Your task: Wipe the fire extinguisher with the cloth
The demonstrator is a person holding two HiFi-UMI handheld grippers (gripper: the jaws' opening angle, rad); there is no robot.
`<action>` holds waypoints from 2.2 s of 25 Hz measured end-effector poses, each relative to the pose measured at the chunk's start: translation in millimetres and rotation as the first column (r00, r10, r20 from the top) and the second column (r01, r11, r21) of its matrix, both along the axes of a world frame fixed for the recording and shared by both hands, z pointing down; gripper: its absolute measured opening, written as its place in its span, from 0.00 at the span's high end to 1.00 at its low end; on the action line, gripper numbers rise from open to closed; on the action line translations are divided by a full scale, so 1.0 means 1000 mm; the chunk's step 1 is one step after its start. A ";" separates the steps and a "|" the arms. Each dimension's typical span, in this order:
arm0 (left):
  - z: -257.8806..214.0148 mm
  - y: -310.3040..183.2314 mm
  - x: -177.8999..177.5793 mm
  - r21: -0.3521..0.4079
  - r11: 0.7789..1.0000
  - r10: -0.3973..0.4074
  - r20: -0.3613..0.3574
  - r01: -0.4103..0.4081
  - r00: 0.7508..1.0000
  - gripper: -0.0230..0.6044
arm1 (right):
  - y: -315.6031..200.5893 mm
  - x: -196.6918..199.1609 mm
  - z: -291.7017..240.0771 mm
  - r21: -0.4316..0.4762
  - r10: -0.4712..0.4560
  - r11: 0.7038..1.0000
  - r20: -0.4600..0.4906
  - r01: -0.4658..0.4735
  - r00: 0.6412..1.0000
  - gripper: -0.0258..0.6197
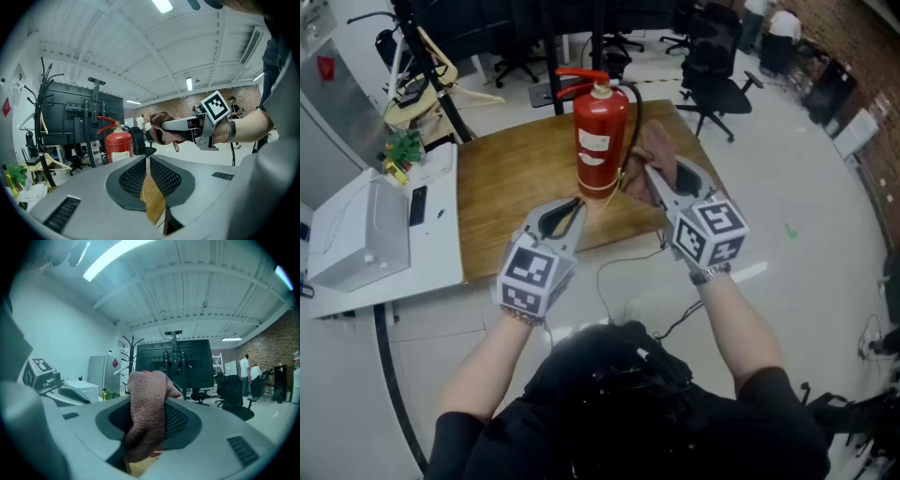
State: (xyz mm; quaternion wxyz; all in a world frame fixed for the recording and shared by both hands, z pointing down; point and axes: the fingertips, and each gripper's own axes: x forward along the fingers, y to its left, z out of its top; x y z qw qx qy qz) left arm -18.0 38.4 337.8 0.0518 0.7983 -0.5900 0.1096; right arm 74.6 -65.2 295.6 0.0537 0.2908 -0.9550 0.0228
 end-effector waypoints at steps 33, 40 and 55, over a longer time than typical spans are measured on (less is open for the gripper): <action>0.014 -0.133 -0.024 -0.042 0.947 -0.318 0.033 0.319 0.947 0.93 | -0.155 -0.090 -0.035 0.292 -0.306 0.891 -0.183 0.349 0.934 0.69; 0.009 -0.137 -0.045 -0.034 0.963 -0.266 0.020 0.266 0.964 0.93 | -0.158 -0.105 -0.026 0.294 -0.250 0.899 -0.265 0.325 0.931 0.69; 0.021 -0.149 -0.052 -0.066 0.978 -0.196 0.013 0.196 0.981 0.93 | -0.185 -0.083 -0.007 0.180 -0.215 0.950 -0.207 0.254 0.954 0.69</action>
